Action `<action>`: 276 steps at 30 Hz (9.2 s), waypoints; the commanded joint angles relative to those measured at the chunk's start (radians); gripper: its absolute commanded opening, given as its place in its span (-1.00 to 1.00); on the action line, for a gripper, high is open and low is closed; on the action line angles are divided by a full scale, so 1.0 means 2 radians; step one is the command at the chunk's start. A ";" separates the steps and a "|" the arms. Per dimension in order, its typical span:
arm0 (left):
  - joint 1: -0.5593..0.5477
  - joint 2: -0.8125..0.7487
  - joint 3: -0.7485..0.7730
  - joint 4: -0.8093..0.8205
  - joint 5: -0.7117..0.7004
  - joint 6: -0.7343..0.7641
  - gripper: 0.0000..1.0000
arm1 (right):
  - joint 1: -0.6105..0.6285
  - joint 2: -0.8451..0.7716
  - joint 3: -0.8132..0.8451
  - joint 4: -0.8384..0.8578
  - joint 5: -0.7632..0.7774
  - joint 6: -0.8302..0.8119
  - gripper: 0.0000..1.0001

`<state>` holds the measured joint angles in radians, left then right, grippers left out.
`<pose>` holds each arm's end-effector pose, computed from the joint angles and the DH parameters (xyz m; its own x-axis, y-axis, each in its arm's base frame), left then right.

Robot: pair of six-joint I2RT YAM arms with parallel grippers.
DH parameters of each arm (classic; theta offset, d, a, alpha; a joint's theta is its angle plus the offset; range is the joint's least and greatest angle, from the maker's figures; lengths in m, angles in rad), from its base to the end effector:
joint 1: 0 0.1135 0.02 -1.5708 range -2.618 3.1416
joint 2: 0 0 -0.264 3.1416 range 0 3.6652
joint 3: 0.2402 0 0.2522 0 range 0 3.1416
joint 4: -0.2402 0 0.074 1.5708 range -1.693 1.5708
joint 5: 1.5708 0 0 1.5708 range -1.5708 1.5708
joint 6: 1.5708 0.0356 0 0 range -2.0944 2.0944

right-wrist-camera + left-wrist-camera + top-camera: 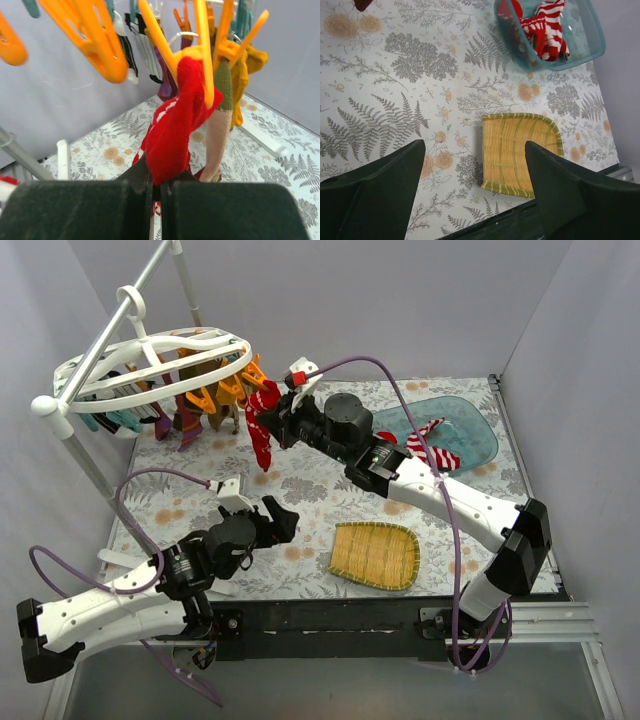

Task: Remove the socks clipped to the hanger
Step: Remove the sock from the hanger, then place the sock in the bin.

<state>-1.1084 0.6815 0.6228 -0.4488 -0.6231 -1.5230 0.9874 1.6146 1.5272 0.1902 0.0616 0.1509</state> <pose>0.0868 -0.1276 0.2753 -0.5091 -0.7970 -0.3250 -0.1927 0.4736 -0.8594 0.2165 0.3241 0.4269 -0.0643 0.1750 -0.9825 -0.7987 0.5812 0.1558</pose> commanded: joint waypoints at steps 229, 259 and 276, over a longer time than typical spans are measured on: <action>0.035 0.683 0.455 0.469 0.108 0.327 -1.00 | -0.085 -0.498 -0.201 -0.245 0.186 0.101 0.85; 0.063 0.721 0.513 0.397 0.154 0.311 0.73 | -0.085 -0.491 -0.203 -0.272 0.177 0.106 0.85; 0.053 0.531 0.291 0.416 0.141 0.278 0.75 | -0.085 -0.438 -0.196 -0.234 0.144 0.096 0.87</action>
<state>-0.9909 1.8927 1.3323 0.3935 -0.3115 -0.9318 0.8192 0.7078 1.1160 -0.3584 0.3843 0.3576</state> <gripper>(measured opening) 0.872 0.931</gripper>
